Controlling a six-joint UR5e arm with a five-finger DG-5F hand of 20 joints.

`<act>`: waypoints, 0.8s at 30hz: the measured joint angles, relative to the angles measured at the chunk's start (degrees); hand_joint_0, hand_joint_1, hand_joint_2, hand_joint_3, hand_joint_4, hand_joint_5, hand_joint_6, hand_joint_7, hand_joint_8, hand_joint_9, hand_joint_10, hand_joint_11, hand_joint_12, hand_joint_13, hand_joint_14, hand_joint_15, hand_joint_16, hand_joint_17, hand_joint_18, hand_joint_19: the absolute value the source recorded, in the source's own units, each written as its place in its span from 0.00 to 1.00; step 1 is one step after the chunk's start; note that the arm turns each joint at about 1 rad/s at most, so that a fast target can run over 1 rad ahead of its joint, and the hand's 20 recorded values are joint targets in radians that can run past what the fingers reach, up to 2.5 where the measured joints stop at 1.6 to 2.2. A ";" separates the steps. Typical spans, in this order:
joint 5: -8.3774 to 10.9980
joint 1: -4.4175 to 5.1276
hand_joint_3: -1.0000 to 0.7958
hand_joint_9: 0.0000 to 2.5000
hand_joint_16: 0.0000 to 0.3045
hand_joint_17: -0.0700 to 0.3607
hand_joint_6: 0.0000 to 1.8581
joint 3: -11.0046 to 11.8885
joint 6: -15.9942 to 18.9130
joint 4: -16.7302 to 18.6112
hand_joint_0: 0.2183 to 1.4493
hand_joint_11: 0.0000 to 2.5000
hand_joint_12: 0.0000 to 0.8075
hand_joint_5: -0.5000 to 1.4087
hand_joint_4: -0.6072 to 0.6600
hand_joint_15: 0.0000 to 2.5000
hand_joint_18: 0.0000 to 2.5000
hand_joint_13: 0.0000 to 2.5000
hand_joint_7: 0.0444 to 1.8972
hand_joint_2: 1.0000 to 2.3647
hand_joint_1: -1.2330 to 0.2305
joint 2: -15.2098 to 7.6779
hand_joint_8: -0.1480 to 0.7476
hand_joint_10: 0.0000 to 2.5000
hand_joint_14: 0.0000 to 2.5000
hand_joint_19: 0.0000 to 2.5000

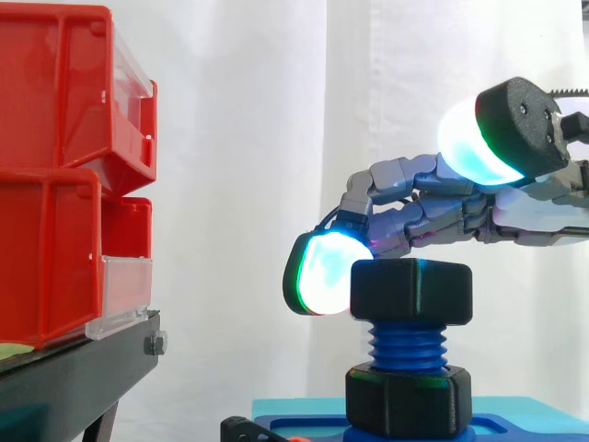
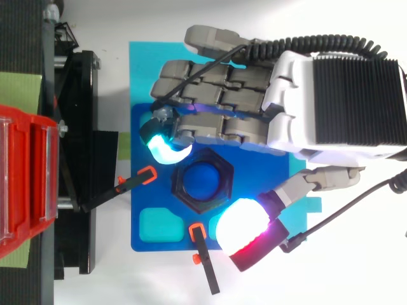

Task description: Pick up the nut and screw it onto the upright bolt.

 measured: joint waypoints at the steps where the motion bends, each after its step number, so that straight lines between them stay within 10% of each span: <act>1: -0.04 -0.08 0.28 0.17 0.09 0.31 0.27 0.26 0.00 -0.80 0.21 0.00 0.34 0.20 0.64 0.00 0.02 0.16 0.68 0.00 0.82 0.00 0.44 0.00 0.00 0.00; 24: -0.92 -1.11 0.28 0.19 0.08 0.29 0.32 2.72 -0.15 -7.37 0.21 0.00 0.32 0.20 0.64 0.00 0.07 0.20 0.64 0.00 0.80 0.35 0.46 0.00 0.00 0.00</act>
